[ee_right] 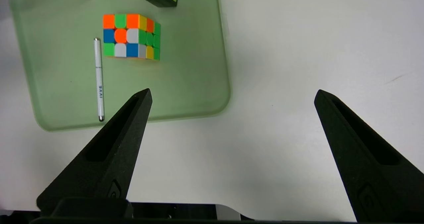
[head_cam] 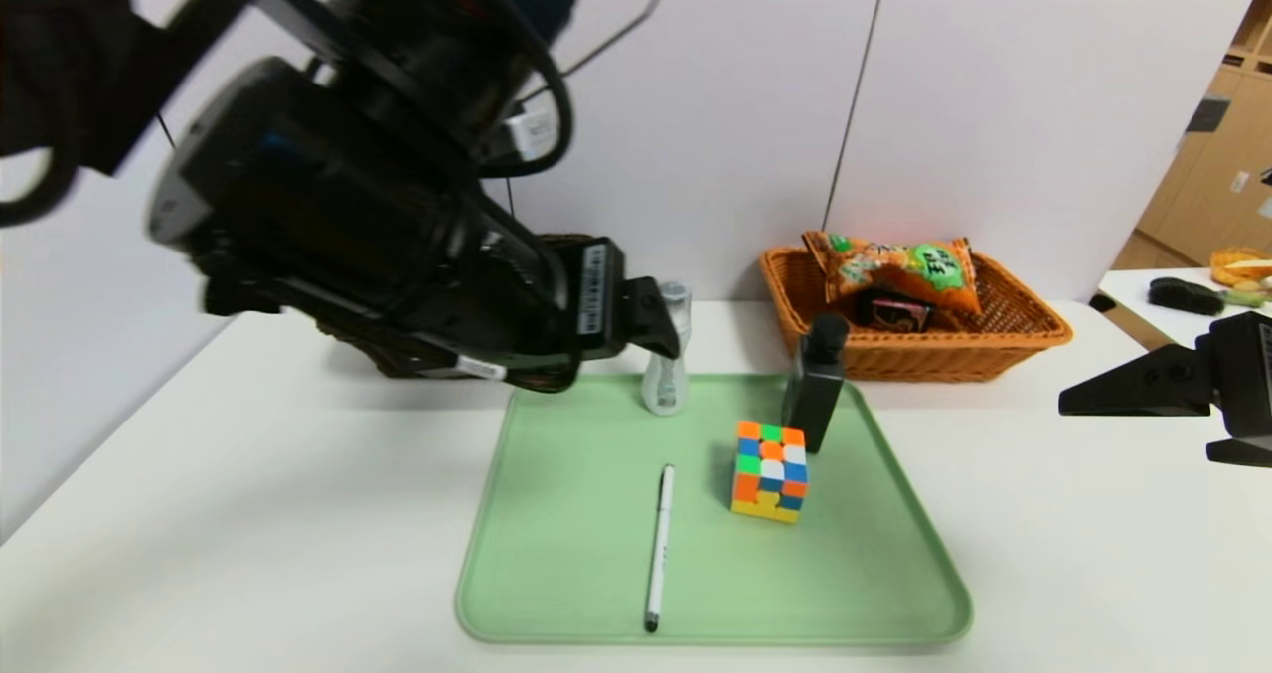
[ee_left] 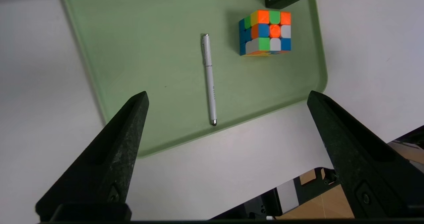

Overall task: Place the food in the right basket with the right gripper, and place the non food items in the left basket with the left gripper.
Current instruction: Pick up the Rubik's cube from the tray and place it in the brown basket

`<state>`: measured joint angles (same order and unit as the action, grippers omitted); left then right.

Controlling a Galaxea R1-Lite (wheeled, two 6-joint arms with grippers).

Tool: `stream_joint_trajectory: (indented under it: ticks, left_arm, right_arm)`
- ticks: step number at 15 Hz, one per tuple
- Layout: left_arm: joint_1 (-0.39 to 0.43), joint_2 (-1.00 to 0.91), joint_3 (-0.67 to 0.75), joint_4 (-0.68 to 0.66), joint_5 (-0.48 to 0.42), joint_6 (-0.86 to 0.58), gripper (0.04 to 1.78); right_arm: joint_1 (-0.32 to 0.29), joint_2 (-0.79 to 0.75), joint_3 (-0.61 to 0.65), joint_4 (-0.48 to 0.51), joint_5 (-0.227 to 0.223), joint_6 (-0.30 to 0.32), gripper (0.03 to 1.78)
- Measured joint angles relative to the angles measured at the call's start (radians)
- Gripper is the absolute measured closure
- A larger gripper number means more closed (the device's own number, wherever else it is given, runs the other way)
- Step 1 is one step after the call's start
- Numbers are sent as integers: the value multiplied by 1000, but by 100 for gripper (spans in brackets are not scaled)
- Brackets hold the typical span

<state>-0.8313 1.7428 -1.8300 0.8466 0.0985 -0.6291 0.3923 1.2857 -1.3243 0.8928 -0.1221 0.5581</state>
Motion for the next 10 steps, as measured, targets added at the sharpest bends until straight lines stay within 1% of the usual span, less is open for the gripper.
stream_joint_trajectory:
  ticks: [2, 3, 5, 7, 10]
  left_arm:
    - [-57, 107, -88, -5, 35, -13, 13]
    - [-86, 156, -110, -13, 66, -14, 13]
    - [-136, 233, -127, -44, 126, -15, 13]
    - [-182, 291, -133, -87, 179, -15, 13]
    - [-222, 354, -135, -110, 228, -12, 13]
  right_arm:
    - [-4, -11, 46, -55, 0, 3, 12]
    - [-5, -17, 66, -64, -1, 4, 12]
    - [-13, -28, 104, -68, 1, 7, 12]
    - [-20, -42, 150, -93, 2, 8, 12]
    - [-23, -65, 243, -189, 2, 6, 12]
